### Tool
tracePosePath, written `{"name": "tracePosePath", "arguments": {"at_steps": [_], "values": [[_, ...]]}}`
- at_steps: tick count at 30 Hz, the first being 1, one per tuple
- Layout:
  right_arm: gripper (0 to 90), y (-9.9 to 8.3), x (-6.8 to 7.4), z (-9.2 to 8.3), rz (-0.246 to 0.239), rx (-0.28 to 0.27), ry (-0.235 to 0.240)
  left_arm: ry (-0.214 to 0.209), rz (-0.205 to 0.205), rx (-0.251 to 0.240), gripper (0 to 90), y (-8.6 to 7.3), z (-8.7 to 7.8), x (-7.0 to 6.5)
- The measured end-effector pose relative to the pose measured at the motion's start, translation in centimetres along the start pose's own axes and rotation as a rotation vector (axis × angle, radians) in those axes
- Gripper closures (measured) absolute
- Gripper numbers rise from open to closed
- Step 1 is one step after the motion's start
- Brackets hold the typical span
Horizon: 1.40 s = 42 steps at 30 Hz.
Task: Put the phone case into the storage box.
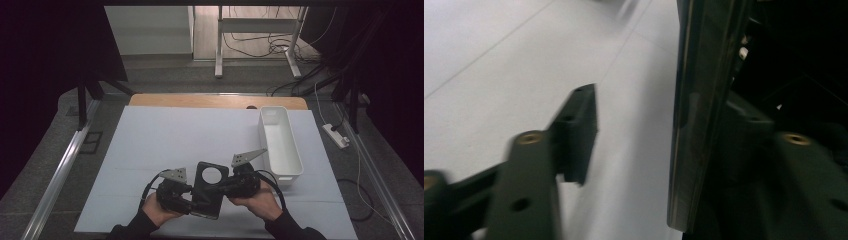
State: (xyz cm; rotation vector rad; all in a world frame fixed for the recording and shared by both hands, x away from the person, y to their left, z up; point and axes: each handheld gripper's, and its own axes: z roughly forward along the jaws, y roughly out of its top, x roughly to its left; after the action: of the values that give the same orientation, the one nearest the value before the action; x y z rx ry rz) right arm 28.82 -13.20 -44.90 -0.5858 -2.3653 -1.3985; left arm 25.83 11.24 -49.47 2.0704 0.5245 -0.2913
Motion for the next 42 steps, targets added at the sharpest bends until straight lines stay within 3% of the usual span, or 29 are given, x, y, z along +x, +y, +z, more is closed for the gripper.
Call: {"name": "tracePosePath", "arguments": {"at_steps": [5, 7, 12, 19, 21, 24, 27, 30, 32, 39, 42], "values": [[85.3, 0.0, 0.0, 0.0, -0.007, 0.001, 0.013, -0.078, 0.016, -0.008, 69.7, 0.0, -0.1, 0.0], [85.3, 0.0, 0.0, 0.0, -0.012, 0.001, 0.017, -0.091, 0.026, -0.008, 75.8, 0.0, -0.2, 0.0], [85.0, 0.1, 0.0, 0.0, -0.022, 0.0, 0.05, -0.143, 0.041, -0.014, 83.8, 0.0, -0.3, 0.1], [83.6, 0.1, 0.0, 0.1, -0.042, 0.015, 0.065, -0.11, 0.062, 0.002, 84.4, 0.1, -0.4, -0.1], [79.2, 0.1, 0.1, 0.1, -0.056, 0.022, 0.03, -0.097, 0.052, 0.0, 84.4, 0.1, -0.4, 0.0], [60.6, 0.2, 0.1, 0.0, -0.065, -0.013, -0.033, -0.063, 0.043, 0.001, 84.4, 0.0, -0.7, 0.2], [49.4, 0.4, 0.1, -0.4, -0.066, -0.031, -0.097, -0.026, 0.028, 0.016, 84.3, -0.2, -0.7, 0.3], [44.7, 0.4, -0.1, -0.6, -0.049, -0.046, -0.119, 0.011, 0.013, 0.027, 84.3, -0.3, -0.7, 0.4], [35.7, 0.5, -0.1, -0.8, -0.052, -0.051, -0.17, 0.037, 0.001, 0.024, 84.3, -0.3, -0.7, 0.4], [21.7, 0.6, 0.1, -0.9, -0.082, -0.039, -0.295, 0.087, -0.015, 0.013, 84.3, -0.3, -1.0, 0.4], [19.3, 0.6, 0.2, -1.1, -0.091, -0.038, -0.323, 0.093, -0.028, 0.011, 84.3, -0.3, -1.1, 0.5]]}}
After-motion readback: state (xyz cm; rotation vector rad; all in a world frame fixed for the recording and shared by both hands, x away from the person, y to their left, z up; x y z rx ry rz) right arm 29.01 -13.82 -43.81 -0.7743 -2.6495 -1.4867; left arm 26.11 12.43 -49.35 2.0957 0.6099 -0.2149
